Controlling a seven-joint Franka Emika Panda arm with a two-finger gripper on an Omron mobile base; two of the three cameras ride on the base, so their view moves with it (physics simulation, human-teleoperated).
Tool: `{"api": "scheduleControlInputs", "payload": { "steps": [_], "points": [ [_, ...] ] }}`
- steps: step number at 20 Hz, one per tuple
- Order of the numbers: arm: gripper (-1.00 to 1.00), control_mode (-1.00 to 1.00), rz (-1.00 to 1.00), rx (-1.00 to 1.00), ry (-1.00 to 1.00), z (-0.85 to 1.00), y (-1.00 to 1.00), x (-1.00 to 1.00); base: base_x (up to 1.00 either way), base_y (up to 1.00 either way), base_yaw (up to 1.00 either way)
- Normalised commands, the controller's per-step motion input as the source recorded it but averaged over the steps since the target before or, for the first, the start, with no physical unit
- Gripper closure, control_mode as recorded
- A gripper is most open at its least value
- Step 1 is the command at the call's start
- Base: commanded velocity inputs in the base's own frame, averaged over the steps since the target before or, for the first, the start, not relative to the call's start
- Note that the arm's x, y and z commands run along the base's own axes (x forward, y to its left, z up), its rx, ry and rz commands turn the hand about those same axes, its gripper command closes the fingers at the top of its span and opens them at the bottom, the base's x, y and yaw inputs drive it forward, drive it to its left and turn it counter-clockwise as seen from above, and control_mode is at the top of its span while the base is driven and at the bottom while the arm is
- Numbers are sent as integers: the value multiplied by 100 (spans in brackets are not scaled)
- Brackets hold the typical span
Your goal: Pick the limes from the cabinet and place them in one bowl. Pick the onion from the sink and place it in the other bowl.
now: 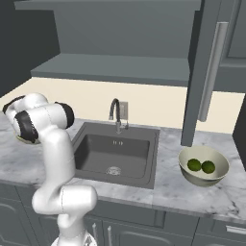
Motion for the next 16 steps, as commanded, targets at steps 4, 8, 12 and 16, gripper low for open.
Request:
{"api": "scheduleControlInputs", "payload": {
  "steps": [4, 8, 12, 16],
  "points": [
    [-100, -100, 2, 0, 0, -1, -6, 4, 0, 0, 0],
    [-100, -100, 1, 0, 0, 0, -8, 3, 0, 0, 0],
    [-100, -100, 1, 0, 0, 0, -11, 1, 0, 0, 0],
    [-100, -100, 0, 0, 0, 6, -11, -1, 0, 0, 0]
  ]
}}
